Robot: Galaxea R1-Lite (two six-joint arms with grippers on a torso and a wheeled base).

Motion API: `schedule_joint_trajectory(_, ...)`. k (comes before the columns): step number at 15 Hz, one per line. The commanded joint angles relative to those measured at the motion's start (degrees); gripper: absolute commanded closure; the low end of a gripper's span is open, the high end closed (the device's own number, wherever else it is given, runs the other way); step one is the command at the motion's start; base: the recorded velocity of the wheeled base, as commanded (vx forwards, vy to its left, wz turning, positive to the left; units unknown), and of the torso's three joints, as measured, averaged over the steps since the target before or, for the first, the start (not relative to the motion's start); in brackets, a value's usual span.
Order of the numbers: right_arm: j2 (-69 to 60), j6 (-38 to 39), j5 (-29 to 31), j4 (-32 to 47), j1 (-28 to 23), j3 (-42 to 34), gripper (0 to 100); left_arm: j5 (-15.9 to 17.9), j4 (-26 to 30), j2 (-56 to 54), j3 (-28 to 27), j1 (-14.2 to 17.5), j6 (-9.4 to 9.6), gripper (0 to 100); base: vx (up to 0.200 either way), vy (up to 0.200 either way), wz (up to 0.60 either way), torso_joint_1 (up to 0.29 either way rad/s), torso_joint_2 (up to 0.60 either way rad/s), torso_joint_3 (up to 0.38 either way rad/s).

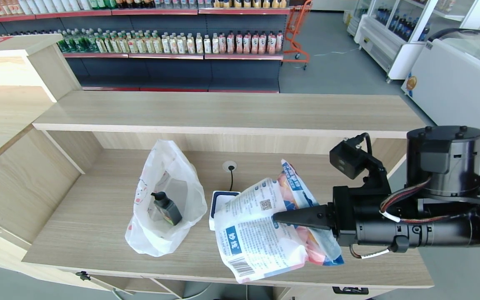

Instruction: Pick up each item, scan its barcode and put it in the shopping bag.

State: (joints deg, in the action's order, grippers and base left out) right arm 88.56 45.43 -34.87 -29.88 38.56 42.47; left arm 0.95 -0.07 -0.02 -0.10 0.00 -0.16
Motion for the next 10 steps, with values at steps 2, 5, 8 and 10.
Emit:
schedule_joint_trajectory(2,-0.23,-0.08,0.06,0.0,0.03,-0.02,100,0.02,-0.01,0.02,0.01,0.0,-0.02,0,0.0,0.0,0.0,0.0,0.0,0.0)
schedule_joint_trajectory(5,-0.32,-0.7,0.24,-0.09,-0.15,-0.2,100,0.02,-0.01,0.02,0.01,0.0,-0.02,0,0.0,0.0,0.0,0.0,0.0,0.0)
schedule_joint_trajectory(8,3.19,-25.31,5.25,-0.09,-5.34,-2.04,100,0.02,-0.01,0.02,0.01,0.0,-0.02,0,0.0,0.0,0.0,0.0,0.0,0.0)
schedule_joint_trajectory(10,7.41,-43.59,2.35,-0.44,-12.72,-2.57,100,-0.07,-0.01,0.02,0.01,0.0,-0.02,0,0.0,0.0,0.0,0.0,0.0,0.0)
